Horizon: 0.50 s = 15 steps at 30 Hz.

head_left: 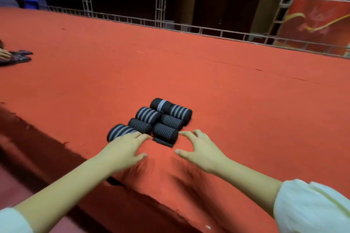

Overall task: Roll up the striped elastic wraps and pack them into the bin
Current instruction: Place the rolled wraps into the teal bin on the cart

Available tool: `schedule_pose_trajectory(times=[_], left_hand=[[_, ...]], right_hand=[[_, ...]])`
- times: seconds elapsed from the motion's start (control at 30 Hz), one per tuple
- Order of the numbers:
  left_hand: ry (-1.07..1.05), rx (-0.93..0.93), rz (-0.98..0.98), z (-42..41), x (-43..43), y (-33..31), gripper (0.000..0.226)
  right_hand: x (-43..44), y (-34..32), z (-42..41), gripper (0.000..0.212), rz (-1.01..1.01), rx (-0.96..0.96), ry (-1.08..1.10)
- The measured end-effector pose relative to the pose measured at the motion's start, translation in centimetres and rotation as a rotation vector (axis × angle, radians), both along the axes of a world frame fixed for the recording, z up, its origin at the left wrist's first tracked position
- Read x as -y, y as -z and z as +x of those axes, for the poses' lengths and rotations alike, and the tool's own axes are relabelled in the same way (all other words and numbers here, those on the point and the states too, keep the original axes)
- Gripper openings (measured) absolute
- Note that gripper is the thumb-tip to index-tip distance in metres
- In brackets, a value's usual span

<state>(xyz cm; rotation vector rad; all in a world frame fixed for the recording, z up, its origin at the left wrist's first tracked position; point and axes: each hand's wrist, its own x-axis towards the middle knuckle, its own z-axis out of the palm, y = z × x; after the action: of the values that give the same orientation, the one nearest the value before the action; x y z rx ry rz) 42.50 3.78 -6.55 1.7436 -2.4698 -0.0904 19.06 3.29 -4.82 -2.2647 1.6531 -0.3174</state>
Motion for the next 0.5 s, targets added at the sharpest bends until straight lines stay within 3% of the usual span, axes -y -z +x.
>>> schedule_pose_trajectory(times=[0.27,0.5], left_hand=[[0.018,-0.199,-0.02,-1.7,8.7,1.3,0.044],[0.075,-0.18,0.032,-3.8,12.9,3.5,0.046]], right_hand=[[9.7,2.4,2.4,0.047,-0.05,0.046,-0.024],[15.6,4.0,2.9,0.042,-0.124,-0.01,-0.085]])
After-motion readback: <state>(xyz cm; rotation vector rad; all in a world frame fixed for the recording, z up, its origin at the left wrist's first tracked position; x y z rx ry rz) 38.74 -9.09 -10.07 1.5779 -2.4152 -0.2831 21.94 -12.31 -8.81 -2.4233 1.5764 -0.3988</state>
